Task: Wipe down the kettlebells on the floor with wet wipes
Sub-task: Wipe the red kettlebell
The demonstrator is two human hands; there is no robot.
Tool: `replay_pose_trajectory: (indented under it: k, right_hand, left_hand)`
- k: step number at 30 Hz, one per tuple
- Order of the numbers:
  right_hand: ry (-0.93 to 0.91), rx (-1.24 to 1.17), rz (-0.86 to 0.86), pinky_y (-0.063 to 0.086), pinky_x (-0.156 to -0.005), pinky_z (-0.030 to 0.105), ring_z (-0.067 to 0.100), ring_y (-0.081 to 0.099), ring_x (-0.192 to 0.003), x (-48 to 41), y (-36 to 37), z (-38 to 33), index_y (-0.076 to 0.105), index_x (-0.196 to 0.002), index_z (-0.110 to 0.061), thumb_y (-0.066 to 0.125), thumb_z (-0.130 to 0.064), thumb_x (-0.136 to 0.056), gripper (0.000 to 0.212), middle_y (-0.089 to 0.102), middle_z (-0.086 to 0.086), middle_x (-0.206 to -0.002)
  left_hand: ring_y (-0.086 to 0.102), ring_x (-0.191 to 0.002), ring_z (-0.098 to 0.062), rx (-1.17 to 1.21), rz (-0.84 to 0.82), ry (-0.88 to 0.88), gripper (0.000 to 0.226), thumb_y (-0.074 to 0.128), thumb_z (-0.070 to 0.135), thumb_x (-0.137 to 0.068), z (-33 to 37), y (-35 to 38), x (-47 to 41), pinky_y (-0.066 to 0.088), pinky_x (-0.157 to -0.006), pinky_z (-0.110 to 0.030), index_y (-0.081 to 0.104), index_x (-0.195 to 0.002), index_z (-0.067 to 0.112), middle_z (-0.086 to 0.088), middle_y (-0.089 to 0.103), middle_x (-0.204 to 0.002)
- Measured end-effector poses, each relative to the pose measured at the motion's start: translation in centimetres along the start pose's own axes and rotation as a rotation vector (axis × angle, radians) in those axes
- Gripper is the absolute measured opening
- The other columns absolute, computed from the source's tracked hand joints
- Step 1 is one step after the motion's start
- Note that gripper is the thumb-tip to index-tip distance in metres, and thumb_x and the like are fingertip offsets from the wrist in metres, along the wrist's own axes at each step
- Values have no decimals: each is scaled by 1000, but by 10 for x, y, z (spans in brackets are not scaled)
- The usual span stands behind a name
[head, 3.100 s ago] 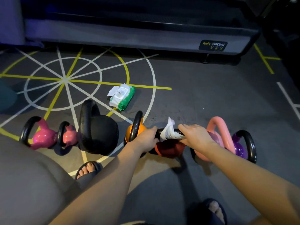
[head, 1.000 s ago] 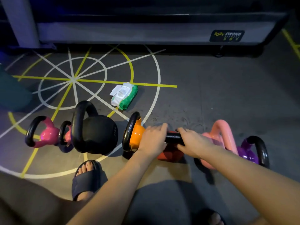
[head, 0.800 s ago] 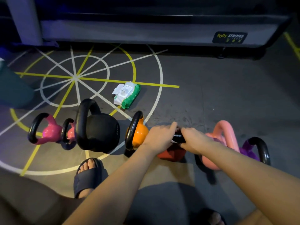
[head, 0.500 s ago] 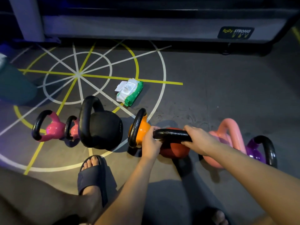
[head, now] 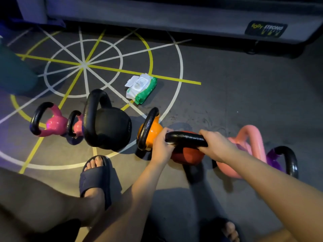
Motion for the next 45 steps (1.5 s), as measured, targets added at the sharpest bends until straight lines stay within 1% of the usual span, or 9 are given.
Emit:
replay_pose_trajectory:
  k: [5, 9, 13, 17, 21, 30, 36, 41, 45]
  right_hand:
    - [-8, -8, 22, 44, -71, 34, 33, 64, -94, -3, 1, 0, 53, -92, -23, 64, -20, -81, 16, 67, 6, -94]
    - [-19, -21, 30, 46, -70, 35, 33, 65, -92, -4, 1, 1, 50, -86, -27, 65, -20, -79, 17, 68, 5, -91]
    - [-45, -13, 27, 42, -67, 33, 32, 66, -92, -4, 0, 2, 51, -87, -27, 66, -22, -81, 17, 69, 4, -91]
    - [-49, -29, 22, 41, -67, 31, 32, 66, -92, -4, 1, 3, 47, -85, -29, 64, -20, -80, 20, 69, 4, -91]
    - [-39, -33, 7, 42, -66, 32, 31, 65, -89, -5, 3, 5, 47, -84, -29, 64, -22, -80, 19, 65, 1, -88]
    - [-10, -40, -6, 38, -66, 30, 31, 64, -89, -5, 0, 3, 41, -74, -32, 64, -24, -82, 26, 56, -5, -81]
    - [-17, -17, -11, 46, -69, 34, 31, 65, -88, -6, 0, 3, 44, -81, -32, 64, -26, -82, 21, 64, 1, -87]
    - [-7, -21, -21, 47, -69, 34, 31, 65, -89, -4, 0, 5, 45, -82, -32, 65, -29, -81, 20, 66, 2, -90]
    - [12, -36, -34, 51, -71, 34, 28, 66, -89, -2, -5, 1, 51, -84, -31, 67, -32, -81, 16, 68, 3, -94]
  left_hand:
    - [68, -105, -22, 425, 174, -276, 21, 76, 14, -90, -19, 27, 10, 49, -105, -49, 66, -108, 17, -9, 72, -107]
    - [66, -116, -18, 390, 108, -293, 44, 80, 19, -87, -25, 27, 6, 47, -109, -49, 63, -127, 12, -3, 71, -118]
    - [62, -119, -8, 287, -38, -263, 72, 90, 22, -75, -22, 16, 16, 47, -106, -33, 52, -137, 23, 6, 68, -124]
    - [39, -142, -7, 328, -181, -214, 112, 81, 6, -82, -19, 18, 36, 35, -108, -10, 3, -160, 25, 3, 34, -157]
    - [38, -143, -5, 346, -211, -303, 90, 73, 39, -86, -24, 7, 37, 30, -118, -26, 20, -159, 39, 9, 41, -155]
    - [63, -116, -8, 62, -245, -311, 36, 78, 30, -88, -33, -6, 14, 48, -101, -33, 66, -122, 26, 10, 71, -117]
    - [68, -109, -16, 266, -119, -322, 42, 85, 13, -79, -17, -2, 11, 54, -98, -36, 70, -117, 21, 3, 75, -109]
    - [64, -107, 7, 186, 29, -264, 48, 89, 8, -73, 0, -16, 18, 50, -103, -25, 71, -117, 14, 9, 74, -109]
    - [71, -106, -8, 287, 64, -253, 34, 82, 3, -80, 23, -42, 30, 55, -97, -28, 74, -111, 12, 2, 77, -107]
Point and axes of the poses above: each hand's wrist, its own x-axis away from the middle knuckle, its own y-axis out of the palm, z = x × y, the point moved 4 cm from there along -x, towards the middle knuckle
